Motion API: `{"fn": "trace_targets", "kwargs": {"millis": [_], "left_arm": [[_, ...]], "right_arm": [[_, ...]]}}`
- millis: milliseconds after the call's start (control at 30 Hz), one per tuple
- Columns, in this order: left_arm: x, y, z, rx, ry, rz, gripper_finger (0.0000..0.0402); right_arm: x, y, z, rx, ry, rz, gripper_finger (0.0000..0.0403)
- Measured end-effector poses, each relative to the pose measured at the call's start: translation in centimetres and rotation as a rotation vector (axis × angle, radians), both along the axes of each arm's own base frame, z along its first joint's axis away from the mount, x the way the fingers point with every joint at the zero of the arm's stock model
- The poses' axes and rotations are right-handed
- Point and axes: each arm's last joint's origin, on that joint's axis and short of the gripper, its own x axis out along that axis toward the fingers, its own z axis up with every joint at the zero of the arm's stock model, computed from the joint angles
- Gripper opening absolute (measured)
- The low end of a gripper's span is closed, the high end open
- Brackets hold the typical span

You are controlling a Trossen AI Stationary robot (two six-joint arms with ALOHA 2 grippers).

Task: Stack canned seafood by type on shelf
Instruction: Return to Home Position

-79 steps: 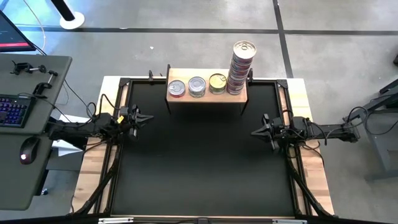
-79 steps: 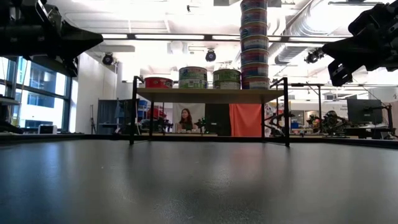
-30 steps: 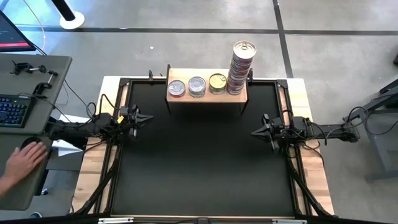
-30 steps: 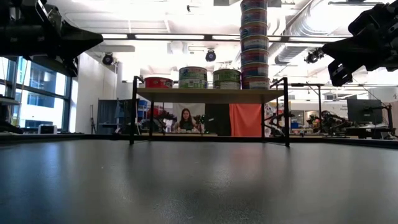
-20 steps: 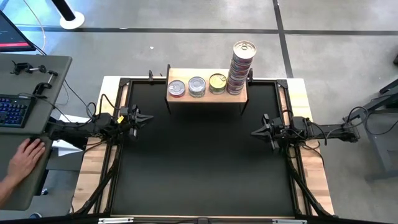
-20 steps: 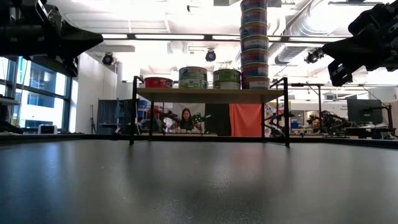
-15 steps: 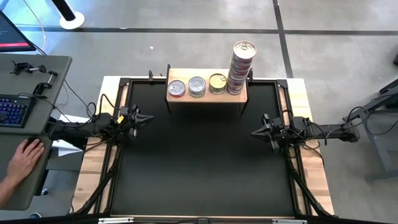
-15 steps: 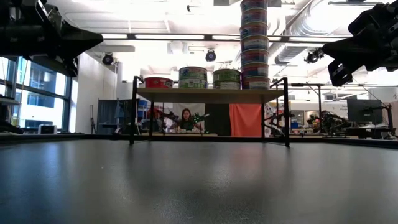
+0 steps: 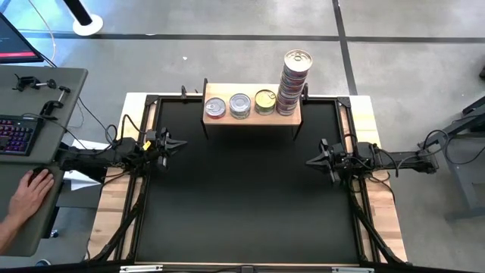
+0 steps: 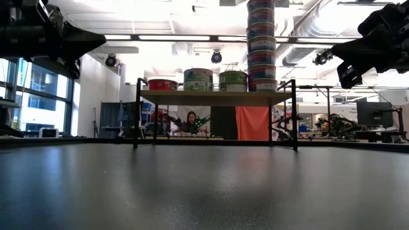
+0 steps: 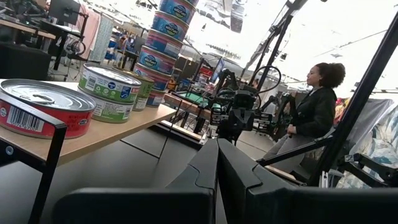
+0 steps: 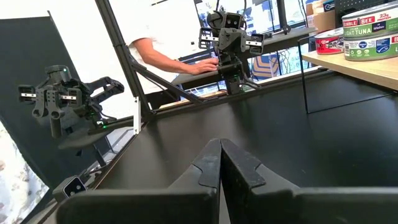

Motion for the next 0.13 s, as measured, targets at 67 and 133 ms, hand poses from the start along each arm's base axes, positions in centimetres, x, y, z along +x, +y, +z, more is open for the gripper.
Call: {"fn": "trace_targets", "kwargs": {"millis": [67, 133], "left_arm": [[0.0, 0.0, 0.0, 0.0, 0.0, 0.0, 0.0], [0.0, 0.0, 0.0, 0.0, 0.0, 0.0, 0.0]], "right_arm": [[0.0, 0.0, 0.0, 0.0, 0.0, 0.0, 0.0], [0.0, 0.0, 0.0, 0.0, 0.0, 0.0, 0.0]]}}
